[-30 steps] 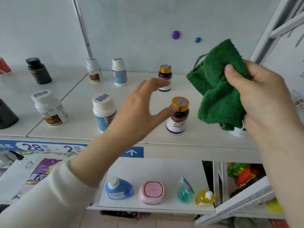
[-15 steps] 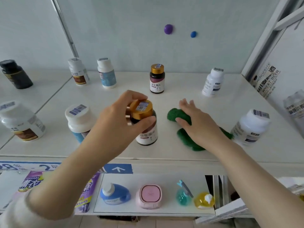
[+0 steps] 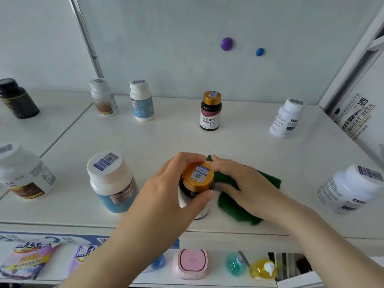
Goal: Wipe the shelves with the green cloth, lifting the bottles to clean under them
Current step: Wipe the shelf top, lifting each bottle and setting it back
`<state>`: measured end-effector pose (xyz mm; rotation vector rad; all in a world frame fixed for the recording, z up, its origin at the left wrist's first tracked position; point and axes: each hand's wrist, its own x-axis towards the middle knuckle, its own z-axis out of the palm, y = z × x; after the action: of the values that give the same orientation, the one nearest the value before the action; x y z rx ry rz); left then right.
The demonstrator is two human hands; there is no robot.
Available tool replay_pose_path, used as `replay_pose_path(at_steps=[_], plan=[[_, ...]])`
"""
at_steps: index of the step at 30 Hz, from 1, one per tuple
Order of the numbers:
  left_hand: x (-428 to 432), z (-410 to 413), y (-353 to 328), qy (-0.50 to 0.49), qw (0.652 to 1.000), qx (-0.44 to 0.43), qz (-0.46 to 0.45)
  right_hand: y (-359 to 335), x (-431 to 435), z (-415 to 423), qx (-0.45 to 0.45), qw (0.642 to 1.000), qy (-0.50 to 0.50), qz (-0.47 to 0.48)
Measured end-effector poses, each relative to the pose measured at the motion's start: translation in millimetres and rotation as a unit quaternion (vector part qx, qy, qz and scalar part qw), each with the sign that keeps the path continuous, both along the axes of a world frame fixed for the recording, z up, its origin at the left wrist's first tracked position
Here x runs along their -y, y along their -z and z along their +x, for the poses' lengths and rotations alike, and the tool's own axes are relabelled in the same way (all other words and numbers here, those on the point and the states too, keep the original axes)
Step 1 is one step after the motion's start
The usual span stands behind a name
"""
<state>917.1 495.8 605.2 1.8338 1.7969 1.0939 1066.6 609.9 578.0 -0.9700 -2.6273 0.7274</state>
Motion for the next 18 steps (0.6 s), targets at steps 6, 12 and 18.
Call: replay_pose_path(at_steps=[6,12,18], plan=[[5,-3,-8,-0.013,0.999,-0.011,-0.045,-3,-71,-11,-0.017,0.975,0.216,0.049],[-32,-25,-83,-0.001,0.993,-0.115,0.003,3,-9,1,-0.019,0.996,0.062,0.053],[-165,-28,-85,0.054,0.953,-0.279,-0.107,8,-20,6,-0.025,0.991,0.101,0.078]])
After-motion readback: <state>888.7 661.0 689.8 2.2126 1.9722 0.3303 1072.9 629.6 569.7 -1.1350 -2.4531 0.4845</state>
